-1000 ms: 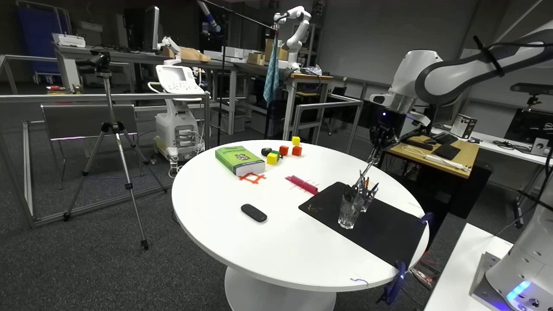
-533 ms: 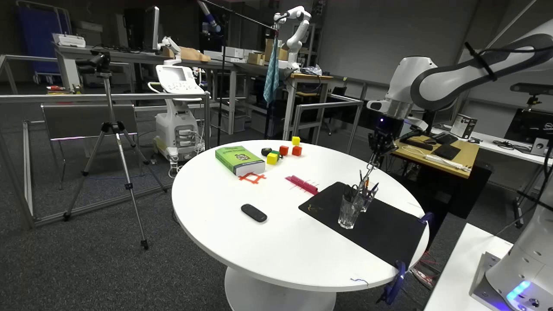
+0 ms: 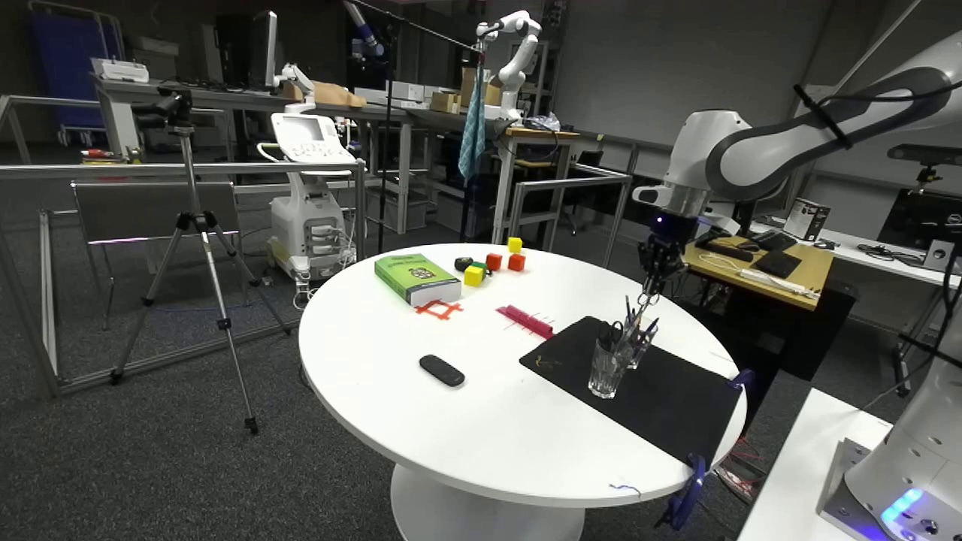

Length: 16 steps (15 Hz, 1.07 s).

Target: Pick up the silver scissors from the glass cup on the right and put it in the glass cup on the left

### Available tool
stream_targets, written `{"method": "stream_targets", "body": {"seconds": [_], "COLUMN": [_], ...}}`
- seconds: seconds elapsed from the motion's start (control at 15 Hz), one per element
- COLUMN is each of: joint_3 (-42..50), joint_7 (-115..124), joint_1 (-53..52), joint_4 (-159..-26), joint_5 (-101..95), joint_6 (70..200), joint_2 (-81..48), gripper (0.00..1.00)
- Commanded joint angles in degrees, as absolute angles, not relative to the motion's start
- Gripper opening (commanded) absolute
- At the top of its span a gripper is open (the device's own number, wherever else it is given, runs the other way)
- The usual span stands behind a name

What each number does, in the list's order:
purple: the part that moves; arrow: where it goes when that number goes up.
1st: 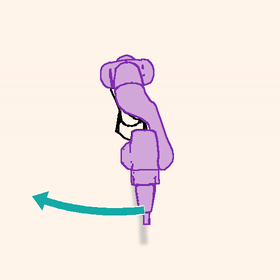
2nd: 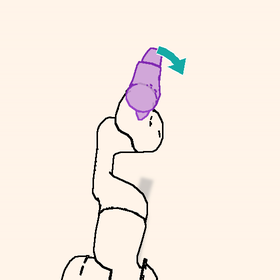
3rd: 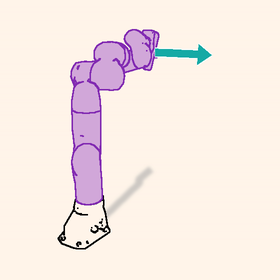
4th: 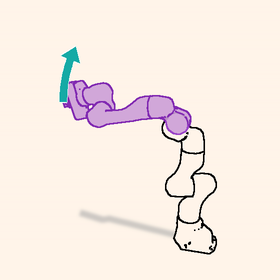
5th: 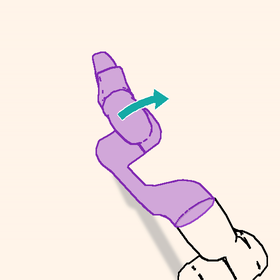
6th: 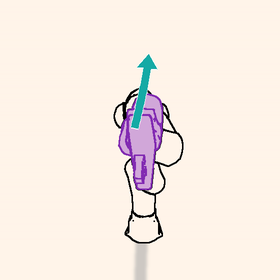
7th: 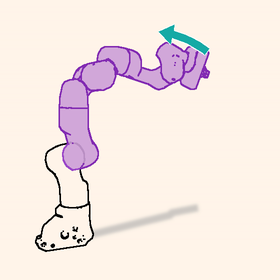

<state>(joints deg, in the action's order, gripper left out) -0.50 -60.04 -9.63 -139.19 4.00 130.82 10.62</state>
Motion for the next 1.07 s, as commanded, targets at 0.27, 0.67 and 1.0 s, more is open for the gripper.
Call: {"method": "stream_targets", "body": {"seconds": [0.27, 0.67, 1.0], "joint_3": [-0.88, -1.18, -1.43], "joint_7": [-62.28, -63.17, -64.47], "joint_1": [-9.26, -9.18, -9.09], "joint_4": [-138.36, -138.21, -138.01], "joint_5": [5.44, 5.03, 5.96], "joint_6": [131.68, 133.41, 138.24], "joint_2": [8.99, 7.39, 5.29], "gripper": [0.01, 0.01, 0.01]}}
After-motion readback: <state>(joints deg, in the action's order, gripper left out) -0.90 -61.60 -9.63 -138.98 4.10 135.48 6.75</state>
